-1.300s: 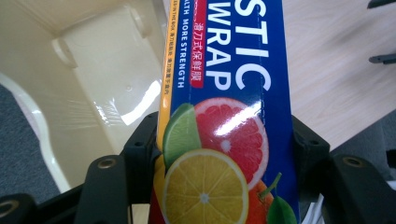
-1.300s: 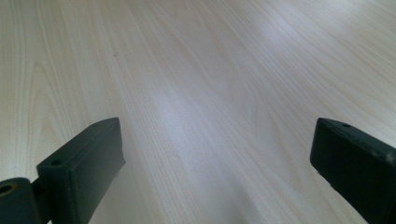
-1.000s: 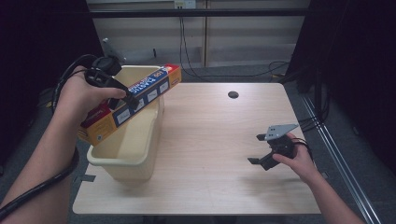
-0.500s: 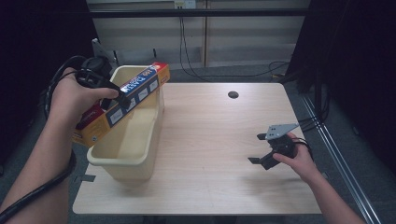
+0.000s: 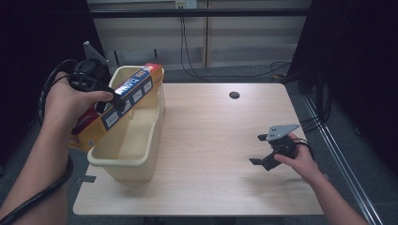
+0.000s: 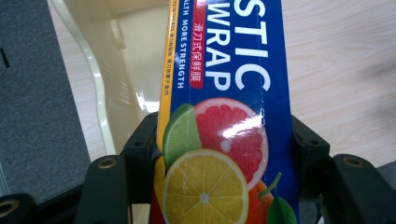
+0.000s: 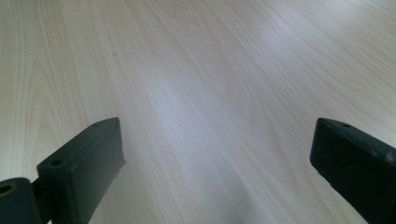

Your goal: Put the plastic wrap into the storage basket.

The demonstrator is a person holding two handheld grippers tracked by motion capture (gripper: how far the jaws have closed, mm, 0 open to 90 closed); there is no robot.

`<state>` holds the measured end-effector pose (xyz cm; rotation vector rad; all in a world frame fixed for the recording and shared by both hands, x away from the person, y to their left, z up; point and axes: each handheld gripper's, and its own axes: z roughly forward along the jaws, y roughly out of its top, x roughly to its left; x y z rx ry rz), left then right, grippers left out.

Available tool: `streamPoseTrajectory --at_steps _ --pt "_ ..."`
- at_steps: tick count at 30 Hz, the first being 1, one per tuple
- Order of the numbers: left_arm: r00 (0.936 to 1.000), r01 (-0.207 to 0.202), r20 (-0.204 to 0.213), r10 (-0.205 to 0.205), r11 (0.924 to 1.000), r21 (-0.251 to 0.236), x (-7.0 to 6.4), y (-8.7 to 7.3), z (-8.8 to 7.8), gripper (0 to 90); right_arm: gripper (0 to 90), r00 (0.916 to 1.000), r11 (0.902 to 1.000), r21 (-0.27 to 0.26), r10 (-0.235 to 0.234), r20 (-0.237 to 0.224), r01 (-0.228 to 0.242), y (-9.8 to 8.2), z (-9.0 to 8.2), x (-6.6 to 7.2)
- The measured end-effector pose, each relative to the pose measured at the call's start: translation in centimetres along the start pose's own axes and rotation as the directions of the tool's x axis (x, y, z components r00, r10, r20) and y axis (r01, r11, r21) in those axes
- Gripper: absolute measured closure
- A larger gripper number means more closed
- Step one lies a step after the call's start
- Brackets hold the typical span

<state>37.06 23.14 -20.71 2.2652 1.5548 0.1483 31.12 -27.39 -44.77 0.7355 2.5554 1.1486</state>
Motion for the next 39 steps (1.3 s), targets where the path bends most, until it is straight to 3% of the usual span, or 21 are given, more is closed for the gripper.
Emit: streamPoseTrajectory --at_steps 5,16,32,39 --pt "0.9996 0.007 -0.026 -0.006 0.9999 0.015 0.3 -0.4 -0.1 40.4 2.4 1.0 0.9999 -0.006 -0.008 -0.006 0.008 0.2 0.3 0.0" --pt "0.997 0.064 -0.044 -0.064 0.9978 0.013 0.9 -1.3 0.2 40.5 2.5 0.9996 0.9997 -0.01 -0.024 -0.016 0.024 0.4 0.6 0.0" --pt "0.9917 0.11 -0.072 -0.107 0.993 0.042 1.4 -2.0 2.2 40.4 2.5 0.9994 0.9995 -0.014 -0.028 -0.019 0.028 0.5 0.5 0.1" --pt "0.9906 0.124 -0.065 -0.121 0.9908 0.054 1.6 -2.1 2.9 40.4 2.5 0.9995 0.9996 -0.008 -0.027 -0.015 0.027 0.5 0.5 0.1"
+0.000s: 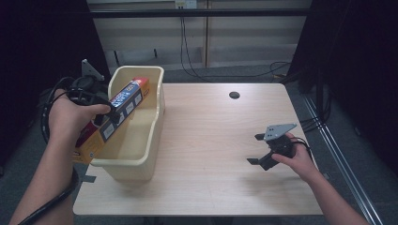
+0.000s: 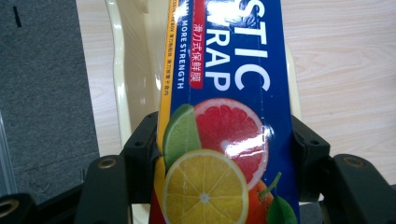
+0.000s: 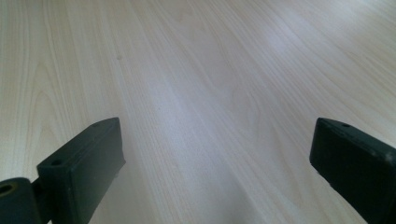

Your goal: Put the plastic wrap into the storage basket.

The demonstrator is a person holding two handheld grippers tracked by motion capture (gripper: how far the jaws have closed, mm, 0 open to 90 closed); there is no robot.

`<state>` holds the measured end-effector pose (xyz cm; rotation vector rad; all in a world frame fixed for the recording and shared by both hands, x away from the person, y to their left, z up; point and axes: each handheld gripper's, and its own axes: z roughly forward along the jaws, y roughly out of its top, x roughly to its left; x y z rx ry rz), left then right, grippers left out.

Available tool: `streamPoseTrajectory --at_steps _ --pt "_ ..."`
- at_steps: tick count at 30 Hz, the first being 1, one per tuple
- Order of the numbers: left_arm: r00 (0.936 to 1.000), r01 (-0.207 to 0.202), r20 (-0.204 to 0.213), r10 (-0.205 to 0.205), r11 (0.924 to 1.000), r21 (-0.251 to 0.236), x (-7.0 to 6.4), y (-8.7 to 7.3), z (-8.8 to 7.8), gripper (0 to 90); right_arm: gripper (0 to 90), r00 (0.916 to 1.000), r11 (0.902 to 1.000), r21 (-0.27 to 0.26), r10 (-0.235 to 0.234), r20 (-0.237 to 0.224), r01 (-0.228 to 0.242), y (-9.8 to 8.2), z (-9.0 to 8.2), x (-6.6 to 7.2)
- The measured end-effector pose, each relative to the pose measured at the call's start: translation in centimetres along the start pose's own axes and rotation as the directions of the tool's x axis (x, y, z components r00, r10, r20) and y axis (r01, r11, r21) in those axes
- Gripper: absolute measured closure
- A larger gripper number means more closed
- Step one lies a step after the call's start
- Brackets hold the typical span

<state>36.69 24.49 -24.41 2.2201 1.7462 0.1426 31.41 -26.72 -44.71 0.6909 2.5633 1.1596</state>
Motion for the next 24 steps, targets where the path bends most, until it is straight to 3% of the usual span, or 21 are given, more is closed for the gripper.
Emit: streamPoseTrajectory --at_steps 6,24 --pt "1.0 -0.007 0.006 0.007 1.0 0.006 0.1 -0.1 0.7 40.4 2.6 1.0 1.0 -0.002 -0.002 0.0 0.002 0.0 -0.1 0.0" --pt "0.9995 0.03 0.003 -0.03 0.999 0.034 0.4 -0.2 2.9 40.3 2.5 1.0 1.0 -0.005 -0.001 0.003 0.001 0.1 -0.1 0.1"
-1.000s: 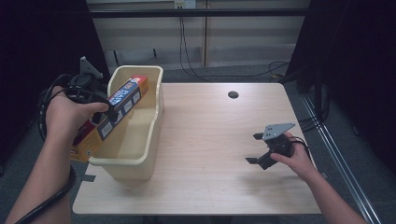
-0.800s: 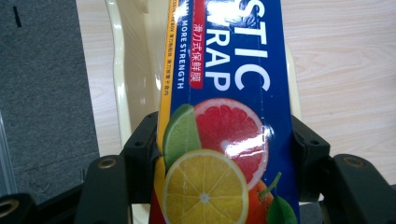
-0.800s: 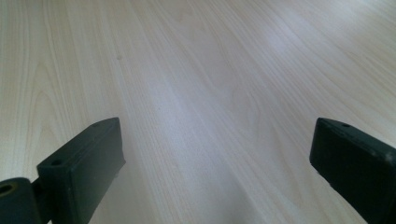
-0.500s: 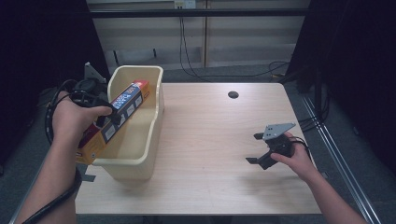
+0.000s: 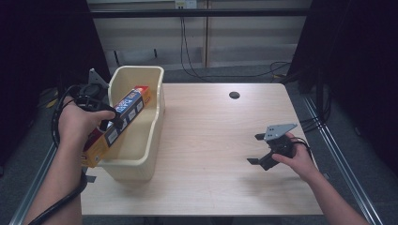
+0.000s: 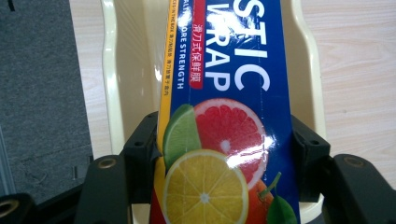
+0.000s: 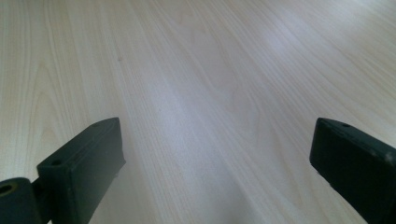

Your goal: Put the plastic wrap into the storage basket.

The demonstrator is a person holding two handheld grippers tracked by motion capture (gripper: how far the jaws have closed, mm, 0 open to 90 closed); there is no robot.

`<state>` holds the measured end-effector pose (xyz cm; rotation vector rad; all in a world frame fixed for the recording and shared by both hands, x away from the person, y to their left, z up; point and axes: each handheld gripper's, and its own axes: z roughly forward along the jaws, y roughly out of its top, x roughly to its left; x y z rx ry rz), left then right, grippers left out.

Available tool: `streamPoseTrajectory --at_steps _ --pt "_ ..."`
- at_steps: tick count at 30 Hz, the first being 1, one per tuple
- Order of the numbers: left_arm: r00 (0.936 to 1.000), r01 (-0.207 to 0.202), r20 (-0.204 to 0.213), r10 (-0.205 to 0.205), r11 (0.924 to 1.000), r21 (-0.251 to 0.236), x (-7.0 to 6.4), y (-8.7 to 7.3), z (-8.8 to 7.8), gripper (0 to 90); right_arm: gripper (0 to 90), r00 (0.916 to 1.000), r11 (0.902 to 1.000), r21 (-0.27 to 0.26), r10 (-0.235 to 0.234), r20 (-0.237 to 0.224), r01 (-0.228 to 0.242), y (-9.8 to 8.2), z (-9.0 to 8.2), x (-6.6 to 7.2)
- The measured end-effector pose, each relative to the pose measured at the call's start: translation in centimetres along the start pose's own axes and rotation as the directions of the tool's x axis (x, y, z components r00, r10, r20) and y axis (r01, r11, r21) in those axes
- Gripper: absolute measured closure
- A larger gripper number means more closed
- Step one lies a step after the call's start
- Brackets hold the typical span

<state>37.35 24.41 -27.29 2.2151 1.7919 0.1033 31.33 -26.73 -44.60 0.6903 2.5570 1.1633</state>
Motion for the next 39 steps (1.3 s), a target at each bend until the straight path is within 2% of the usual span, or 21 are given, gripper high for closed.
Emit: streamPoseTrajectory --at_steps 5,10,23,24,31,34,39 --pt "1.0 -0.003 -0.009 0.003 0.9999 0.013 0.0 0.0 0.7 40.3 2.5 1.0 1.0 0.001 -0.003 0.001 0.003 0.0 0.0 0.0" --pt "0.9999 0.011 0.001 -0.011 0.9998 0.015 -0.2 0.0 1.5 40.2 2.5 1.0 1.0 0.0 -0.004 0.003 0.004 0.0 0.0 0.0" --pt "1.0 -0.001 0.003 0.001 0.9993 0.038 -0.8 0.3 3.1 40.0 2.6 1.0 1.0 0.001 -0.005 0.002 0.005 0.0 -0.1 0.0" --pt "1.0 0.007 0.006 -0.007 0.9993 0.037 -0.8 0.3 3.2 40.0 2.6 1.0 1.0 -0.001 -0.005 0.002 0.005 0.0 -0.1 0.0" --pt "0.9998 0.01 0.016 -0.011 0.9986 0.051 -0.9 0.1 3.9 39.9 2.5 1.0 1.0 -0.001 -0.004 0.007 0.004 0.0 0.0 0.0" --pt "0.9999 0.007 0.015 -0.008 0.9973 0.073 -0.9 0.1 4.3 39.9 2.6 1.0 1.0 0.0 -0.005 0.001 0.005 0.0 0.0 0.1" --pt "0.9998 0.014 0.015 -0.015 0.9971 0.075 -0.8 0.0 4.7 39.8 2.6 1.0 1.0 -0.001 0.0 0.002 0.0 -0.1 0.0 0.0"
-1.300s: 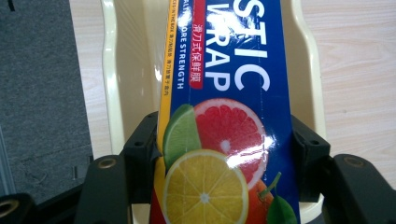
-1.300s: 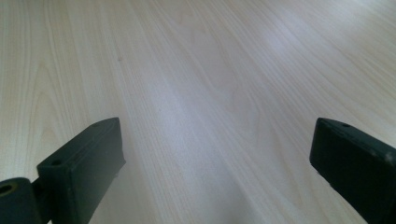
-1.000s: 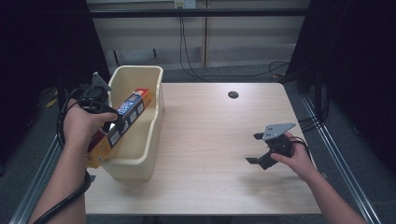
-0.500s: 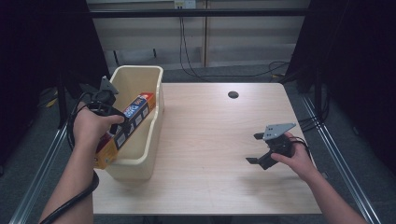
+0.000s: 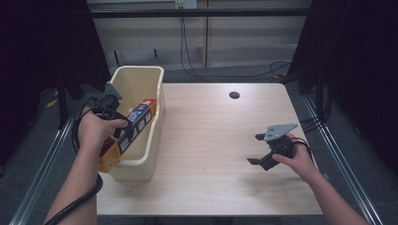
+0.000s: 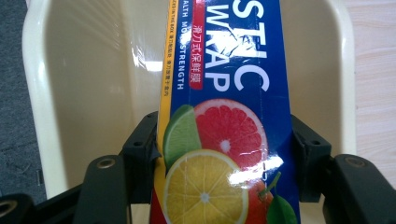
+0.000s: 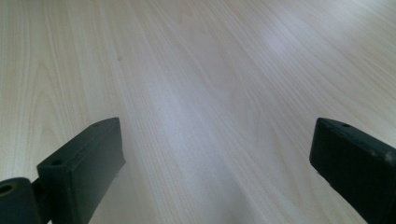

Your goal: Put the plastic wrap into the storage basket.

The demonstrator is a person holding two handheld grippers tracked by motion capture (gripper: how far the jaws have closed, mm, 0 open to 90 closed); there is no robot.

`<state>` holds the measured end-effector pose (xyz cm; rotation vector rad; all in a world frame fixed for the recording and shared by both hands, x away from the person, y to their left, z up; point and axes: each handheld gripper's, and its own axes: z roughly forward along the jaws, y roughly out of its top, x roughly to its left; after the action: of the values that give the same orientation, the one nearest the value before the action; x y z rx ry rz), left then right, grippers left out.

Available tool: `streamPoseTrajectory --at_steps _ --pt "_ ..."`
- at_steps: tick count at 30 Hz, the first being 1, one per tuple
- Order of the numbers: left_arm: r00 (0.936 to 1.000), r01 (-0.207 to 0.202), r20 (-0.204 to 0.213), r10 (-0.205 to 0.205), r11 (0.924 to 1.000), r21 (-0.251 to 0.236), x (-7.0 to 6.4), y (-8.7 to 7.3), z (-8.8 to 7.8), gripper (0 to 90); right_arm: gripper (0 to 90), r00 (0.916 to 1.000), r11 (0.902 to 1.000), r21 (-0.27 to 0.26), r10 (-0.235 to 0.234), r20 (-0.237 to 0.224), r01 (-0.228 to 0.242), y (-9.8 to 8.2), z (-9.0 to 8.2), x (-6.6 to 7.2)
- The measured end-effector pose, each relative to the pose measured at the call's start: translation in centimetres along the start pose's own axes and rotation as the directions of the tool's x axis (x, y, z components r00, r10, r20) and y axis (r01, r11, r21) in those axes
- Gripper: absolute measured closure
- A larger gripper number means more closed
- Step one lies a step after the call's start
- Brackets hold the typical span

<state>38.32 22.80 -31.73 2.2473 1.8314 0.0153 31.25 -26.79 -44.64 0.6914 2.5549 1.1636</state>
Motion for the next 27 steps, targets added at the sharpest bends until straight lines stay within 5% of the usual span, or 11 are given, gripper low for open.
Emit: streamPoseTrajectory --at_steps 15,20,22,27 --pt "0.9998 0.018 0.003 -0.019 0.999 0.04 0.0 0.0 0.6 39.4 2.6 1.0 1.0 0.007 -0.004 -0.001 0.004 0.0 0.1 0.1" --pt "0.9999 -0.002 -0.015 0.003 0.999 0.044 -0.2 0.2 0.6 38.9 2.6 1.0 1.0 0.007 -0.005 0.0 0.005 0.0 0.1 0.1" --pt "1.0 0.01 0.002 -0.01 0.9999 -0.012 -0.2 0.3 0.0 37.7 2.6 1.0 1.0 0.006 -0.007 -0.002 0.007 0.0 0.1 0.1" --pt "0.9999 0.009 0.009 -0.009 0.9994 -0.032 -0.3 0.5 -1.0 38.9 2.6 1.0 1.0 0.008 -0.005 -0.004 0.005 0.0 0.1 0.2"
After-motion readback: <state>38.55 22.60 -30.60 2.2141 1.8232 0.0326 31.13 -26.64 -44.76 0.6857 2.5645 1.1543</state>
